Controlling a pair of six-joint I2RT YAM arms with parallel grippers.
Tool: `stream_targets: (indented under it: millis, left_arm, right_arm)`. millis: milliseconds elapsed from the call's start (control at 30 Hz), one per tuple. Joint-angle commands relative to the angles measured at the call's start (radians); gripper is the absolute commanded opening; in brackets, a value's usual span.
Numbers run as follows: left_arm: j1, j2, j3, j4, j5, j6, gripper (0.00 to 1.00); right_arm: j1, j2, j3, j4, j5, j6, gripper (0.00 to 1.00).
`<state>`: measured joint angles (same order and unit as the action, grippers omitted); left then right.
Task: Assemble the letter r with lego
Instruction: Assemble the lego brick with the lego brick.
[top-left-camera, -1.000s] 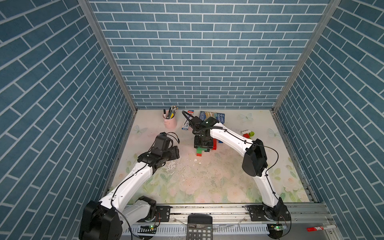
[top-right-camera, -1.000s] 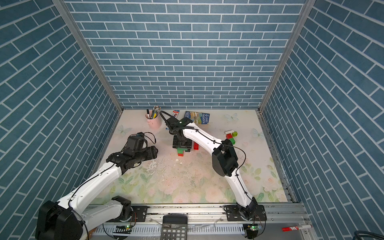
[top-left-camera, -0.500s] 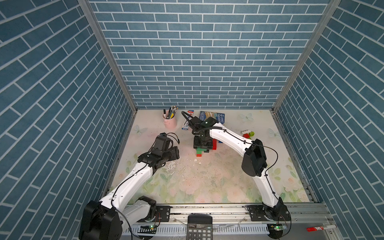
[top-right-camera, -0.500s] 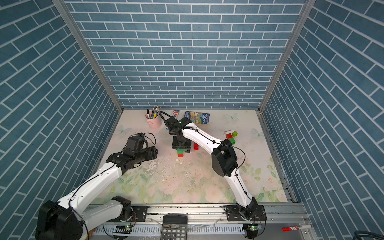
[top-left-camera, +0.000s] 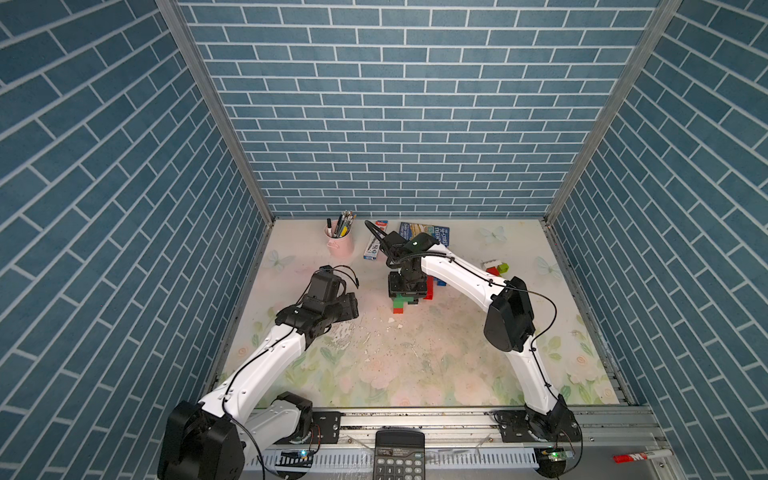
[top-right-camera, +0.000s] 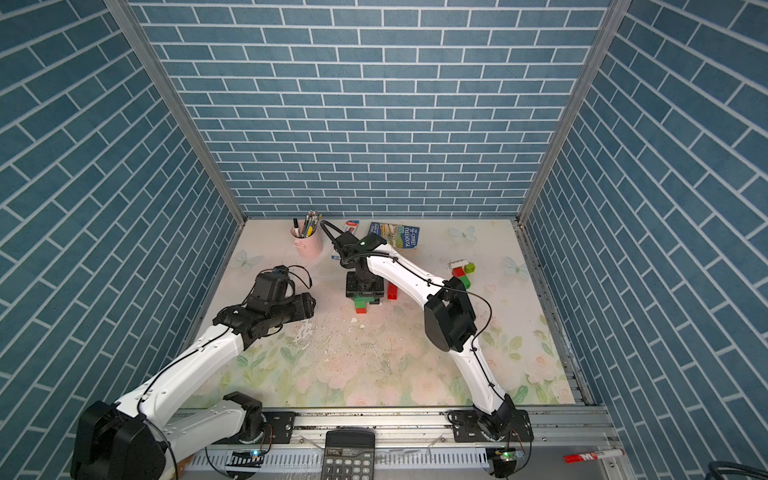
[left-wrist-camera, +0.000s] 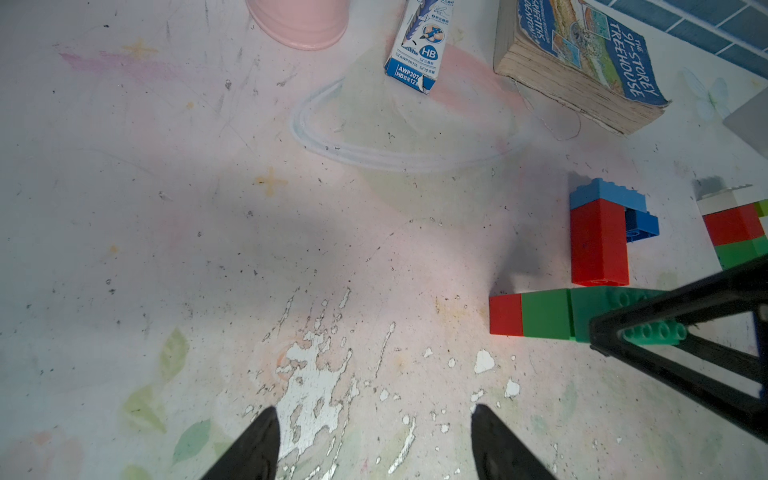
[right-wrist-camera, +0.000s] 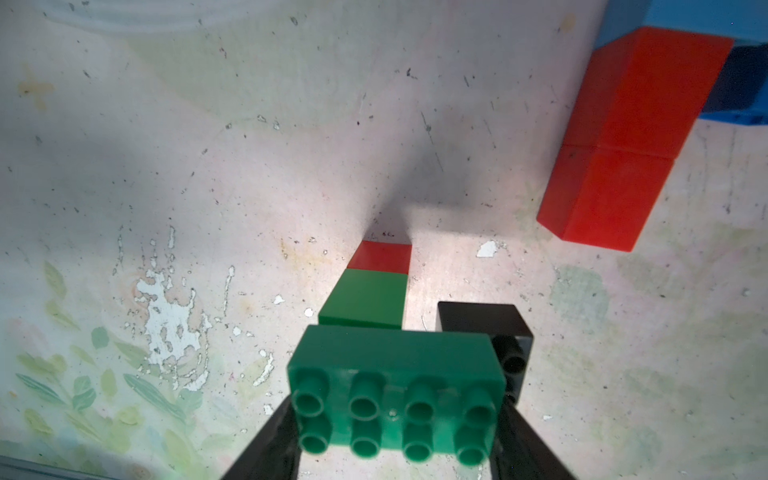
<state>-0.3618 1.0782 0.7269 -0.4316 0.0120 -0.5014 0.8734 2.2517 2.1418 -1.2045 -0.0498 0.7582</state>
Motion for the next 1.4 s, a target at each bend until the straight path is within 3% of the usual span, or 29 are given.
stream_targets:
  millis: [0, 300, 533, 1367]
  left_arm:
    - [0.01, 0.017, 0.002, 0.002, -0.012, 0.003, 0.74]
    - [0.01, 0.045, 0.018, 0.01, -0.024, -0.023, 0.74]
    - [0.01, 0.046, 0.016, 0.008, -0.037, -0.021, 0.74]
    - [0.04, 0.11, 0.059, 0.027, -0.007, -0.006, 0.74]
  right_arm:
    - [-0.015, 0.055, 0.006, -0.13, -0.013, -0.069, 0.21]
    - [-0.02, 0.133, 0.156, -0.256, -0.032, -0.071, 0.21]
    - [-0.019, 0.136, 0.126, -0.226, -0.032, -0.084, 0.21]
    - [-0.031, 0.318, 0.365, -0.452, -0.062, -0.273, 0.18]
